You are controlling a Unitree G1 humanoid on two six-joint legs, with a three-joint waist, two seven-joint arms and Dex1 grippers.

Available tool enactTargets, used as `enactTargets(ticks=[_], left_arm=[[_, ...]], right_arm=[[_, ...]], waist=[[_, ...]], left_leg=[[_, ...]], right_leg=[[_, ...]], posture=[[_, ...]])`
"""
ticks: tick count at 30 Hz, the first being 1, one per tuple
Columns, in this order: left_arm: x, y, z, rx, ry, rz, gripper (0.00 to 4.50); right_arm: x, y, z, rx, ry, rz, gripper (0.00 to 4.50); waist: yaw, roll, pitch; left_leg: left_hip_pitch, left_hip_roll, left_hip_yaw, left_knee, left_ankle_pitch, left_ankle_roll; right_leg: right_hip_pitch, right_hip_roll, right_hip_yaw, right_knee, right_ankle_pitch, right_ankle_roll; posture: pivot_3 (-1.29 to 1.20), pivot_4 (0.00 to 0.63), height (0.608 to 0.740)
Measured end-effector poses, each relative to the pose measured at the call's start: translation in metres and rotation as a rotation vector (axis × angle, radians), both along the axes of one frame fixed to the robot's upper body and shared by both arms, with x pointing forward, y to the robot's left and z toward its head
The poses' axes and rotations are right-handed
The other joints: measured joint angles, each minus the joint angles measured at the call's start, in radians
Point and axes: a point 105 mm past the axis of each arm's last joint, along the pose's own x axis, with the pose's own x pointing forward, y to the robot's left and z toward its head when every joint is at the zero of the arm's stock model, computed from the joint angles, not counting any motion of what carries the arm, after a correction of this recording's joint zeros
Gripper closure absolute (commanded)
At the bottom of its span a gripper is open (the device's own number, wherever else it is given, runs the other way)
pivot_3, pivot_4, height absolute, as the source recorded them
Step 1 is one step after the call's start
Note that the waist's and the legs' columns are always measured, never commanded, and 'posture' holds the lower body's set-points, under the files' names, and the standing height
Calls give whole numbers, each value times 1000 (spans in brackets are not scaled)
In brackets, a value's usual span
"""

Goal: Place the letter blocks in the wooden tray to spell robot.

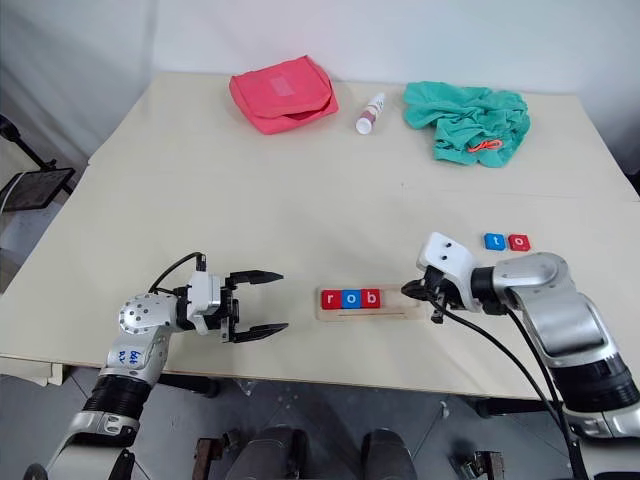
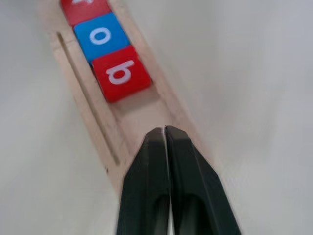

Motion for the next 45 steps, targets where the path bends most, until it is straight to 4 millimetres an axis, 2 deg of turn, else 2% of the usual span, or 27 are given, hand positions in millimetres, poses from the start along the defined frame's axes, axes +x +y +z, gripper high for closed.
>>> enactTargets(ticks=[3,9,11,15,19,24,31,45], left_arm=[[1,0,-2,-2,10,-1,0],[1,-2,-1,-2,5,-19,0],[1,-2,-2,-2,9,-22,0],[2,-1,-3,0,18,-24,0],[4,-3,0,-3,8,-32,0],[3,-5,0,-8,6,-45,0],[1,-7,-1,-9,8,-62,0],[1,-7,-1,-9,8,-61,0]], right_arm=[[-1,-20,12,95,-27,-147,2583],[-14,-64,5,220,-83,-438,559],[-17,-77,6,221,-109,-504,38],[-21,-96,3,210,-140,-595,38],[-14,-120,0,249,-177,-729,38],[-8,-136,-6,255,-181,-835,38],[-6,-146,-14,261,-186,-908,38],[-4,-149,-12,266,-219,-924,38]], waist=[[1,0,0],[1,0,0],[-1,0,0],[-2,0,0],[-1,0,0],[-1,0,0],[-2,0,0],[-1,0,0]], left_leg=[[0,0,0,0,0,0],[0,-1,0,-1,0,0],[1,-1,1,-1,0,0],[2,-1,1,-1,0,0],[2,-1,1,-1,1,1],[2,-1,1,-2,1,1],[2,-1,1,-1,1,1],[2,-1,1,-1,1,1]], right_leg=[[0,0,0,0,0,0],[1,0,0,0,0,0],[1,0,0,0,0,0],[1,1,1,0,0,0],[1,0,2,0,0,0],[1,0,2,0,0,0],[1,0,2,0,0,0],[1,0,2,0,0,0]], posture=[[0,150,740],[0,150,740],[0,150,740],[0,150,740],[0,150,740],[0,150,740],[0,150,740],[0,150,740]])
